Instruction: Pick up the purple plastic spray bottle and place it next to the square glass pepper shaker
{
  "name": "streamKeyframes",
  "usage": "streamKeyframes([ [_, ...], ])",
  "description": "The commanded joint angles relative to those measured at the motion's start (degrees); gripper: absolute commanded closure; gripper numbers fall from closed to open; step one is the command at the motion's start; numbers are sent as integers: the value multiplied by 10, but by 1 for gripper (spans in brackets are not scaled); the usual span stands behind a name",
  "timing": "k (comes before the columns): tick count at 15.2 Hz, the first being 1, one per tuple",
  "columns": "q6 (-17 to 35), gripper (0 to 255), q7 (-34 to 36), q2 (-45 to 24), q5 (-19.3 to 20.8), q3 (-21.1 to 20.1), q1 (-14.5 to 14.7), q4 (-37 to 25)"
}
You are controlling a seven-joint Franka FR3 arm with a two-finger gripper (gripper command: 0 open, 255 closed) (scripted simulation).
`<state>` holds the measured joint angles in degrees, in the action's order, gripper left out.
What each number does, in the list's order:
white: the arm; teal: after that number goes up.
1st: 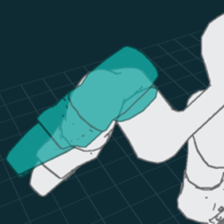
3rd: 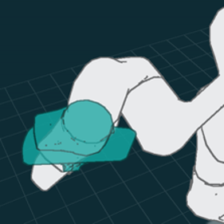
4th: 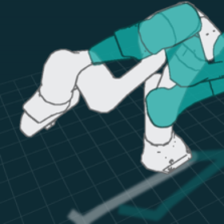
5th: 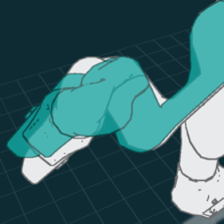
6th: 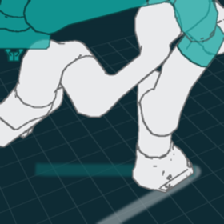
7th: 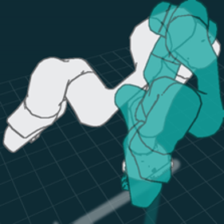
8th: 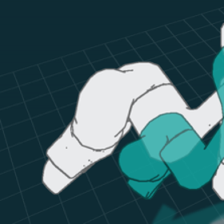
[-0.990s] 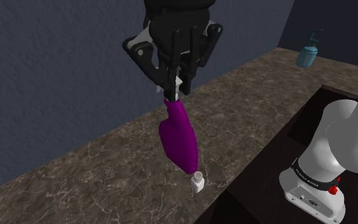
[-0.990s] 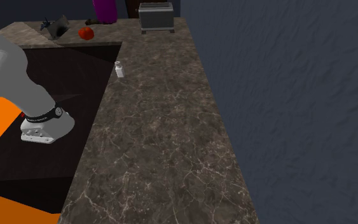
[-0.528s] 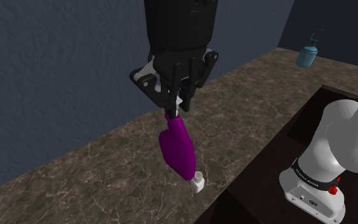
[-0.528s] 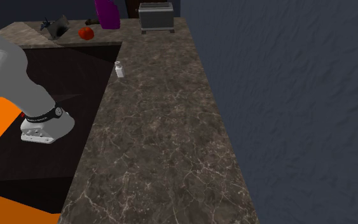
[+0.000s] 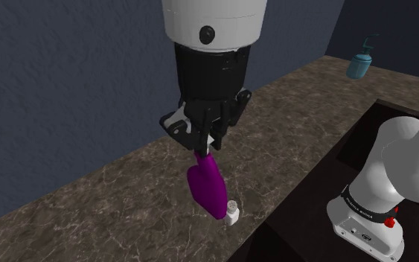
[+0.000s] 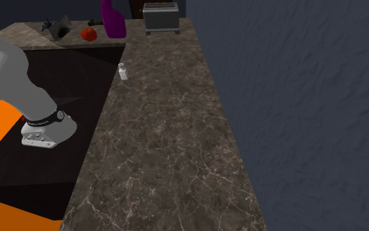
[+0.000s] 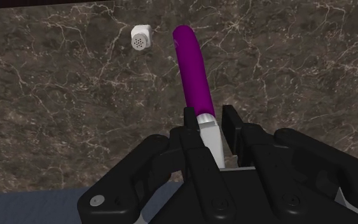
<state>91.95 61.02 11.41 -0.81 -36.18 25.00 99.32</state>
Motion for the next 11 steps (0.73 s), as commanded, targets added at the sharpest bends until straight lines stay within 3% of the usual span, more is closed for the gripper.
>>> streamKeyframes([
  [1,17,255,-1,5,-3,1,1,22],
  [11,95,255,-1,18,-10,1,4,110],
])
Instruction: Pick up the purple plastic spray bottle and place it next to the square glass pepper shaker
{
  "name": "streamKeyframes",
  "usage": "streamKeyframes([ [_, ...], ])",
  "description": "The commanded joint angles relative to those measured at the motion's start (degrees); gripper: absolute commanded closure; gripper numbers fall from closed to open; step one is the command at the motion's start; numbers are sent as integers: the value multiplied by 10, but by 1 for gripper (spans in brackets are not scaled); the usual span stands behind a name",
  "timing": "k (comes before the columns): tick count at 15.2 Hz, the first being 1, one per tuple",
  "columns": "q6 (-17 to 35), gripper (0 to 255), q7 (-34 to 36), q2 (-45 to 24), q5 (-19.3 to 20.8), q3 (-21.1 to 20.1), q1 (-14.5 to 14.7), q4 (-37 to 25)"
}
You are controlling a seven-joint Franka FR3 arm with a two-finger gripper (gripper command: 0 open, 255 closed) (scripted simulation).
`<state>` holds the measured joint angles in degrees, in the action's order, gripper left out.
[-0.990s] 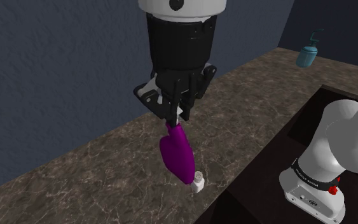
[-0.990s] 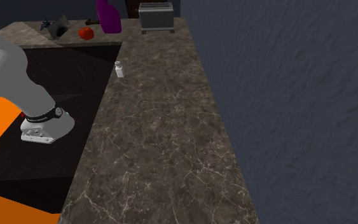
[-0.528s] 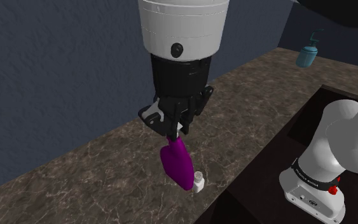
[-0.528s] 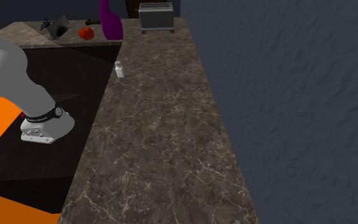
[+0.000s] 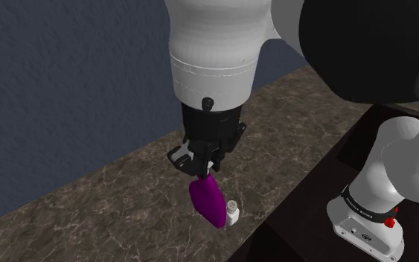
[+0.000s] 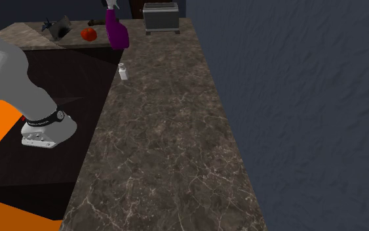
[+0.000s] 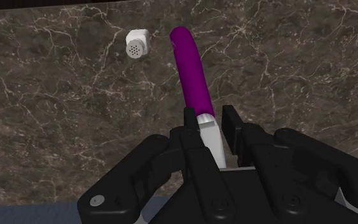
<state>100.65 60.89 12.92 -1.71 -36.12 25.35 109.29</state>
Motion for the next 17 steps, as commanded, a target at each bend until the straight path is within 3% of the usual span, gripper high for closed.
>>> streamKeyframes([
  [1,16,255,0,3,-2,0,1,18],
  [17,138,255,15,-11,4,-13,4,129],
])
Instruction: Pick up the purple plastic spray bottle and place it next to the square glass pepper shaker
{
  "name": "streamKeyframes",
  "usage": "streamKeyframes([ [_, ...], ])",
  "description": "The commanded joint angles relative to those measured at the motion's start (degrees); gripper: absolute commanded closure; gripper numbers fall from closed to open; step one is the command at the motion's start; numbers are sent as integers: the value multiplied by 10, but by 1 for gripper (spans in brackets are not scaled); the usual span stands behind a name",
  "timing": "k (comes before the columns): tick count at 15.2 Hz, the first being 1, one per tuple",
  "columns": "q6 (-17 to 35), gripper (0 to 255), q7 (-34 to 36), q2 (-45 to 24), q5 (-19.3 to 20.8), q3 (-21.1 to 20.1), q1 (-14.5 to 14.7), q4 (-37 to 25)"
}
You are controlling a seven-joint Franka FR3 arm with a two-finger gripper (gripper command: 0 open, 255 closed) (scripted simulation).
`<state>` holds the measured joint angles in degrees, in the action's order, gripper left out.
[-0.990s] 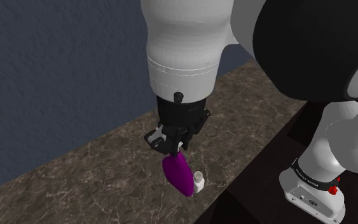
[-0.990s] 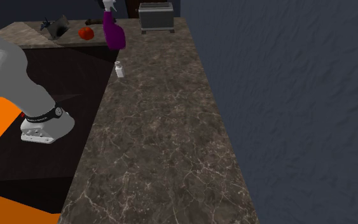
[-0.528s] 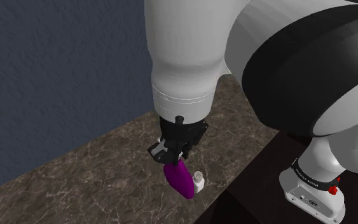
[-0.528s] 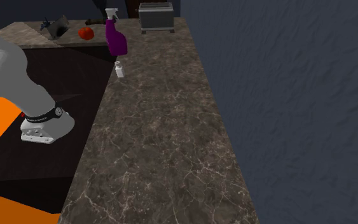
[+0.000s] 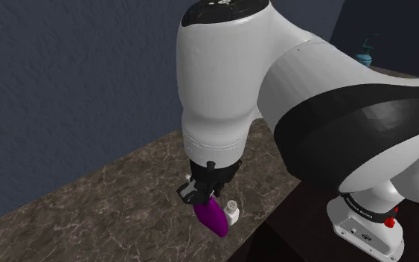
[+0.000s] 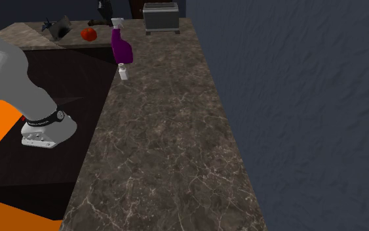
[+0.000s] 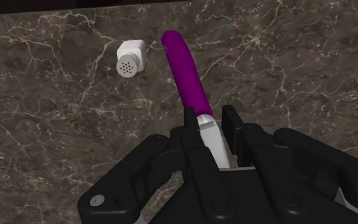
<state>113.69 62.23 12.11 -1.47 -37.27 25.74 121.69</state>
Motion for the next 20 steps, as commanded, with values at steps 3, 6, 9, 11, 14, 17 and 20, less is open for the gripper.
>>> streamKeyframes([
  [3,31,255,7,-10,6,-5,-1,22],
  [6,54,255,13,-19,11,-8,-1,38],
  [9,68,255,17,-25,15,-10,-2,48],
  [11,68,255,17,-25,15,-10,-2,48],
  [14,68,255,17,-25,15,-10,-2,48],
  [17,68,0,17,-25,15,-10,-2,48],
  [20,68,0,17,-25,15,-10,-2,48],
])
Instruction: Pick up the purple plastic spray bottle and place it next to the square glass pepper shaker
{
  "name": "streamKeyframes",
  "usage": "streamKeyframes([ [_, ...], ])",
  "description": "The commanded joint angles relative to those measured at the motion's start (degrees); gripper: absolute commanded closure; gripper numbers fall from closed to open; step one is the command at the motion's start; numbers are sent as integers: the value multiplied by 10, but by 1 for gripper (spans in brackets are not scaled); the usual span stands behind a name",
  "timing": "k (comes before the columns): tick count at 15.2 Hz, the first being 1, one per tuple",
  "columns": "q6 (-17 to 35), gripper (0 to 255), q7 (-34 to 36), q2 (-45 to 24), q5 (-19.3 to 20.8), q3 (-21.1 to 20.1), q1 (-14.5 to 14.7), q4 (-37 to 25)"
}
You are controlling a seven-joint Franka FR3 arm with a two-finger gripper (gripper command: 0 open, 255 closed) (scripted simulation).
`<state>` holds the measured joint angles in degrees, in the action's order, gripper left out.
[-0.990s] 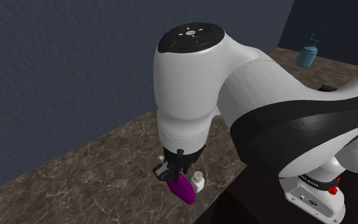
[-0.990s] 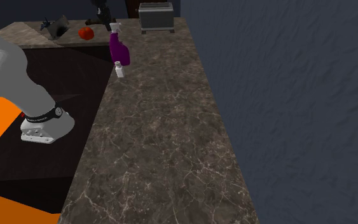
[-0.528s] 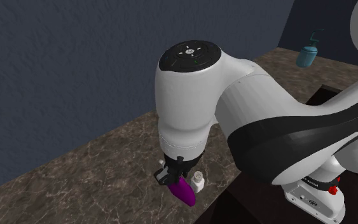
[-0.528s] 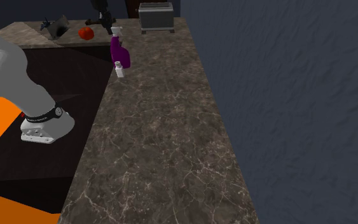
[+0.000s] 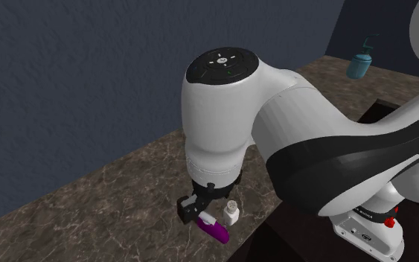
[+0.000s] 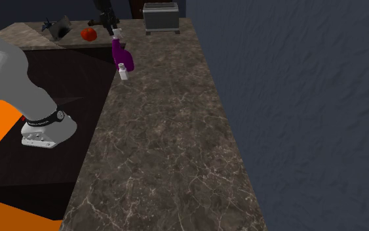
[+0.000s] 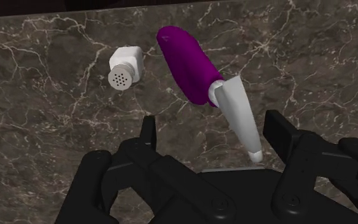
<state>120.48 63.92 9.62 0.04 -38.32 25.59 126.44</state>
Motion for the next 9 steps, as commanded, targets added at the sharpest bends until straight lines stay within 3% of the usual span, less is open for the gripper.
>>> streamKeyframes([
  [1,0,0,0,0,0,0,0,0],
  [6,-73,0,-13,28,-17,8,4,-50],
  [9,-73,0,-13,28,-17,8,4,-50],
])
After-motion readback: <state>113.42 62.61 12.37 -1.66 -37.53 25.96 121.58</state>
